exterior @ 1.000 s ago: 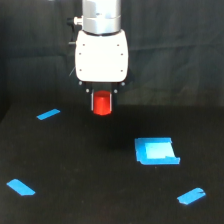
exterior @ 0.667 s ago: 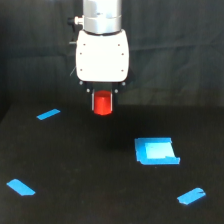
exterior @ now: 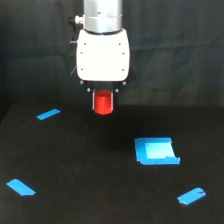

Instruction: Pick up the red object from the table

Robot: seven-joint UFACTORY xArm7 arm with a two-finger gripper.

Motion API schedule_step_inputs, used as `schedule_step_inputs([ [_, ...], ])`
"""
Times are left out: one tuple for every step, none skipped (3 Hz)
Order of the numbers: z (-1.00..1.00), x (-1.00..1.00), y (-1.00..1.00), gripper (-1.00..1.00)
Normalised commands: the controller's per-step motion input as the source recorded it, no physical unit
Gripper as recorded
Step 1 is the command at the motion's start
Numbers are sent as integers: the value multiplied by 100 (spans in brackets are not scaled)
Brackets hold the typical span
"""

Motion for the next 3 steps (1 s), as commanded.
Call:
schedule_step_inputs([
  [5, -4, -2, -95],
  [4, -1, -1, -94],
  [9, -1, -6, -99],
])
